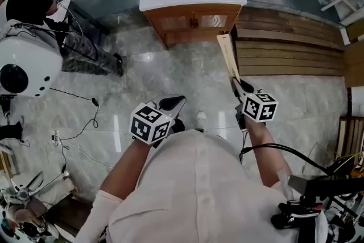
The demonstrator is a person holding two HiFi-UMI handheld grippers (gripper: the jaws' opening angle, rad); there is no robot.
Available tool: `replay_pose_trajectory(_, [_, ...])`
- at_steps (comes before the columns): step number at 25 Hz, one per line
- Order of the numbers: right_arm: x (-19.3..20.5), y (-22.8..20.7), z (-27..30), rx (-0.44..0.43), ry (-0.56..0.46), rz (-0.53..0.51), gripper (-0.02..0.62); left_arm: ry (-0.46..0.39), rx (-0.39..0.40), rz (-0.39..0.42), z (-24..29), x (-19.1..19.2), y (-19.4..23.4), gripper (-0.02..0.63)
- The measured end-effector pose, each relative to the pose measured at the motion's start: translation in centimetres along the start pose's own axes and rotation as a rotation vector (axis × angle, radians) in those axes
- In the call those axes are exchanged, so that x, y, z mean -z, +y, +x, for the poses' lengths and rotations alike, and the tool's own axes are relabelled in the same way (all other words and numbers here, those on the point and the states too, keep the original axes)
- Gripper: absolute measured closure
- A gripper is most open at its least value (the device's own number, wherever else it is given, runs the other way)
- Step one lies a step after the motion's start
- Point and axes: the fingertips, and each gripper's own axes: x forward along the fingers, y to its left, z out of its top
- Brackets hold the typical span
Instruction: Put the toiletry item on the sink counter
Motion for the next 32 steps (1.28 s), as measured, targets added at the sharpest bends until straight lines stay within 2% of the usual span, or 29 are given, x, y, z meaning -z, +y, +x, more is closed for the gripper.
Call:
replay_pose_trajectory(3, [-1.7, -1.3, 2.1, 0.022, 0.002, 0.020, 0.578, 0.006, 0.006, -0.001, 0.6, -2.0, 2.6, 0.600])
replay_pose_trajectory(8, [-5.8, -3.6, 7.4, 0.071, -0.006, 0.022, 0.578, -0.001, 0.026, -0.003, 2.7, -5.9, 9.4, 0.600])
replay_pose_trajectory(14, [-11.0, -5.5, 13.7, 0.150, -0.030, 0.069, 0.578, 0.006, 0.101, 0.049, 4.1, -11.7, 16.4, 0.600])
replay_pose_trajectory(18, [-13.9, -7.4, 17.4, 0.209, -0.042, 0.087, 0.578, 0.028, 0.133, 0.083, 4.6, -14.1, 20.4, 0.600])
replay_pose_trajectory(27, [-20.1, -15.3, 23.7, 0.270, -0.055, 0.091, 0.578, 0.041, 0.113, 0.034, 7.9, -17.4, 25.3, 0.600])
replay_pose_trajectory(32, [-25.2, -21.0, 29.0, 0.260, -0.030, 0.078, 0.578, 0.053, 0.072, -0.007, 11.0, -22.0, 27.9, 0.600])
